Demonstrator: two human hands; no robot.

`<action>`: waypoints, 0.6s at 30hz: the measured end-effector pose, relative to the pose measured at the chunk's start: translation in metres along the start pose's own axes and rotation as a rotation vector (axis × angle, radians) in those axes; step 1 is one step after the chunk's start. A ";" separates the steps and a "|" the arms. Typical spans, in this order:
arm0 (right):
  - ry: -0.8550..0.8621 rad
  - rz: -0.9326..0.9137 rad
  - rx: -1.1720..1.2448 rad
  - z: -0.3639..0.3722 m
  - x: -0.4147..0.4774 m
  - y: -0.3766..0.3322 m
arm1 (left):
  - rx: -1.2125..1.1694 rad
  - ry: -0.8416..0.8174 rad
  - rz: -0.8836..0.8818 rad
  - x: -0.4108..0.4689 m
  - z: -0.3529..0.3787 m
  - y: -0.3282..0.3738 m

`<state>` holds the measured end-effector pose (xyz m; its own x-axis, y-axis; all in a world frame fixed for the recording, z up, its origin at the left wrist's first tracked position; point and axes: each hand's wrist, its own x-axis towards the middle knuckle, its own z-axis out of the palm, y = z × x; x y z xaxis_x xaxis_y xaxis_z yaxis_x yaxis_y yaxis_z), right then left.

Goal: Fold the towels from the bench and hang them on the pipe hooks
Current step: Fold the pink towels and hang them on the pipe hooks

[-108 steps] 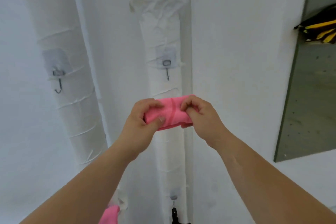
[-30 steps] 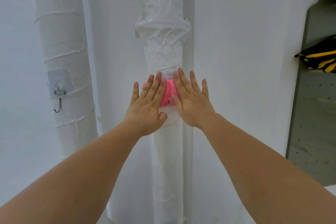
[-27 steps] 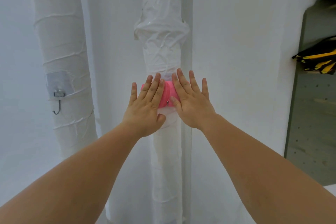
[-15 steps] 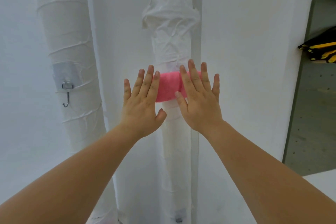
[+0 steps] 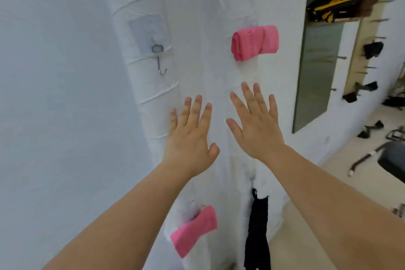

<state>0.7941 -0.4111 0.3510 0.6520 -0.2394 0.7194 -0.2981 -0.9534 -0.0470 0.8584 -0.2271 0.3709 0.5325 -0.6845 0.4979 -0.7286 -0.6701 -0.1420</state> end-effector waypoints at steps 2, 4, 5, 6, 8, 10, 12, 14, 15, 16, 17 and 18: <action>-0.090 0.099 -0.011 -0.013 -0.042 -0.027 | -0.038 -0.054 0.071 -0.035 0.001 -0.013; -0.209 0.188 -0.010 -0.028 -0.083 -0.046 | -0.088 -0.098 0.121 -0.064 0.001 -0.023; -0.265 0.224 -0.015 -0.036 -0.104 -0.053 | -0.121 -0.118 0.141 -0.077 0.001 -0.025; -0.317 0.255 -0.023 -0.043 -0.125 -0.058 | -0.156 -0.138 0.157 -0.089 0.003 -0.026; -0.414 0.319 -0.042 -0.054 -0.167 -0.065 | -0.223 -0.184 0.181 -0.113 0.013 -0.023; -0.503 0.388 -0.075 -0.063 -0.209 -0.067 | -0.277 -0.252 0.213 -0.138 0.028 -0.014; -0.578 0.450 -0.087 -0.070 -0.252 -0.070 | -0.294 -0.328 0.266 -0.164 0.046 -0.002; -0.647 0.502 -0.070 -0.075 -0.293 -0.072 | -0.311 -0.393 0.314 -0.188 0.059 0.015; -0.681 0.522 -0.070 -0.077 -0.314 -0.073 | -0.332 -0.417 0.328 -0.200 0.064 0.023; -0.718 0.541 -0.078 -0.080 -0.333 -0.074 | -0.357 -0.443 0.338 -0.212 0.068 0.033; -0.759 0.562 -0.086 -0.082 -0.353 -0.075 | -0.380 -0.471 0.348 -0.225 0.071 0.042; -0.793 0.585 -0.091 -0.084 -0.372 -0.076 | -0.406 -0.491 0.361 -0.239 0.074 0.052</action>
<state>0.5154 -0.2338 0.1450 0.6529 -0.7539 -0.0739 -0.7531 -0.6355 -0.1701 0.7259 -0.1196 0.1812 0.2915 -0.9563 0.0251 -0.9467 -0.2846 0.1507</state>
